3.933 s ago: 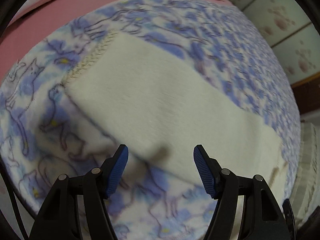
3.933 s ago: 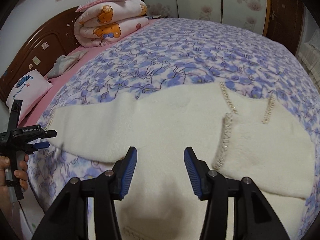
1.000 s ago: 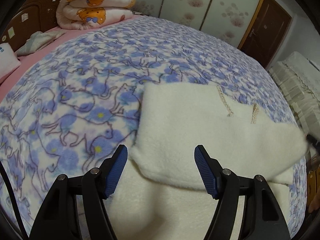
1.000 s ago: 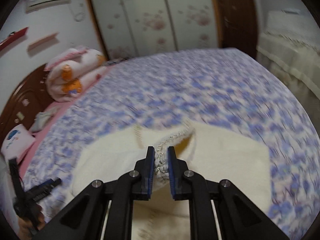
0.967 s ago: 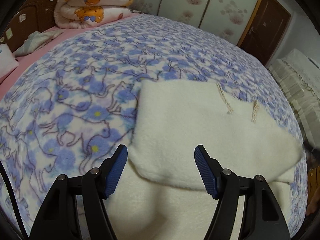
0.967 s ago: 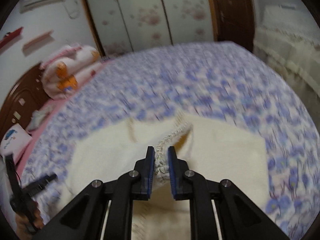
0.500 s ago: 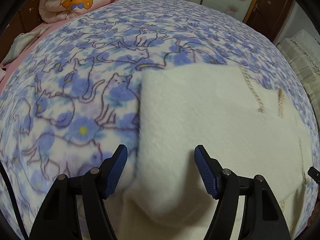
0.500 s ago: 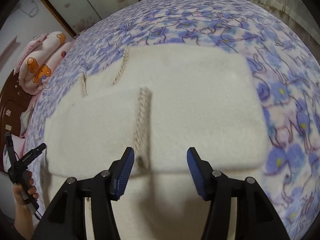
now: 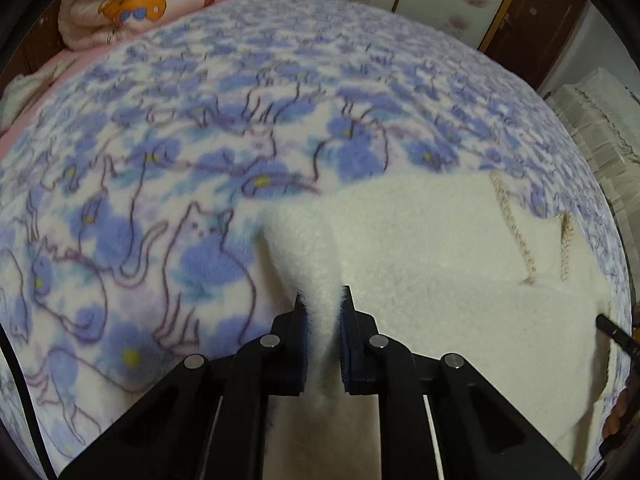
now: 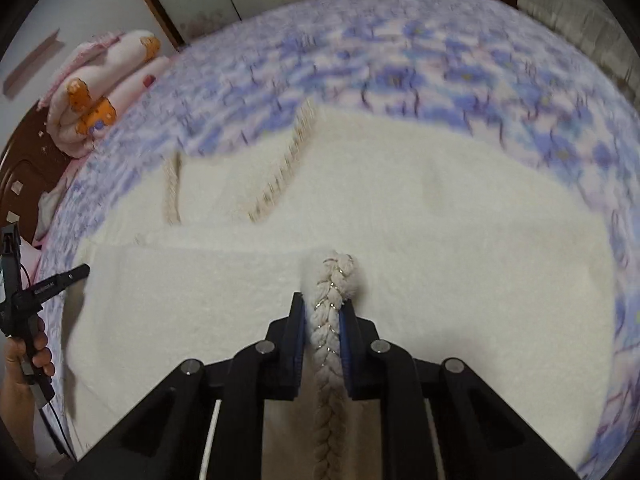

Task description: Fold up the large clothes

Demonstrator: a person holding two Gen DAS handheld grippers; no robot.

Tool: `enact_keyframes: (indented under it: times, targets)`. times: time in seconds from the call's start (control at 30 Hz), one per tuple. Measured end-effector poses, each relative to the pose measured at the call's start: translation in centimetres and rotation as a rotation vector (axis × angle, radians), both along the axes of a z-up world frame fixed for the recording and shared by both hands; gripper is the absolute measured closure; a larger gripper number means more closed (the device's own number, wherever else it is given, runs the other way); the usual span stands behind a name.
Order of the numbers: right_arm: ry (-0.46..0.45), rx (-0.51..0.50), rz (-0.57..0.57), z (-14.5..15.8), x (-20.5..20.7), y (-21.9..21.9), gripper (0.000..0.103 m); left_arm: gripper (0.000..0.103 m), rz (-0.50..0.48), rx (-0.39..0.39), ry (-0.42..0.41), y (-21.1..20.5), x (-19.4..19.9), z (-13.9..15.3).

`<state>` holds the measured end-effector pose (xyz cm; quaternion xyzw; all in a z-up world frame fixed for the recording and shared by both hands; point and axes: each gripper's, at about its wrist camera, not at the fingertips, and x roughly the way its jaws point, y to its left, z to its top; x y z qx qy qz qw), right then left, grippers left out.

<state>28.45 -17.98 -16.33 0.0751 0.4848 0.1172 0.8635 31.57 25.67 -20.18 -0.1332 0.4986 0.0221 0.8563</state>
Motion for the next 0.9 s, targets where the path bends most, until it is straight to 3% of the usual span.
enact_keyframes:
  times: [0.07,0.17,0.23,0.37,0.47,0.53,0.6,0.73,0.9]
  targets:
    - [-0.051,0.025,-0.034,0.4,0.6,-0.7,0.089,0.093,0.01,-0.012,-0.036,0.3,0.1,0.1]
    - [0.031,-0.034,-0.04,-3.2,2.3,-0.4,0.087,0.091,0.013,0.003,-0.019,0.3,0.5,-2.3]
    - [0.003,-0.074,-0.031,-3.7,2.0,0.1,0.086,0.089,0.005,0.014,-0.023,0.2,0.4,-2.8]
    - [-0.013,-0.146,-0.075,-0.9,0.2,0.2,0.079,0.083,0.013,0.079,-0.034,0.0,-0.7,0.1]
    - [-0.066,-0.152,-0.059,1.2,-1.8,0.6,0.07,0.073,0.032,0.151,-0.109,-1.1,-2.4,3.5]
    - [-0.062,-0.143,-0.032,1.9,-2.7,1.5,0.065,0.058,0.022,0.14,-0.143,-2.4,-3.5,5.2]
    - [-0.046,-0.121,0.008,2.1,-3.5,3.2,0.065,0.057,0.001,0.102,-0.145,-4.6,-4.4,6.0]
    - [-0.027,-0.102,0.091,1.8,-5.3,7.6,0.065,0.057,-0.054,0.036,-0.096,-9.4,-6.0,4.7]
    - [0.001,-0.107,0.176,-0.5,-6.8,11.7,0.065,0.051,-0.082,0.045,-0.027,-13.7,-7.8,0.2]
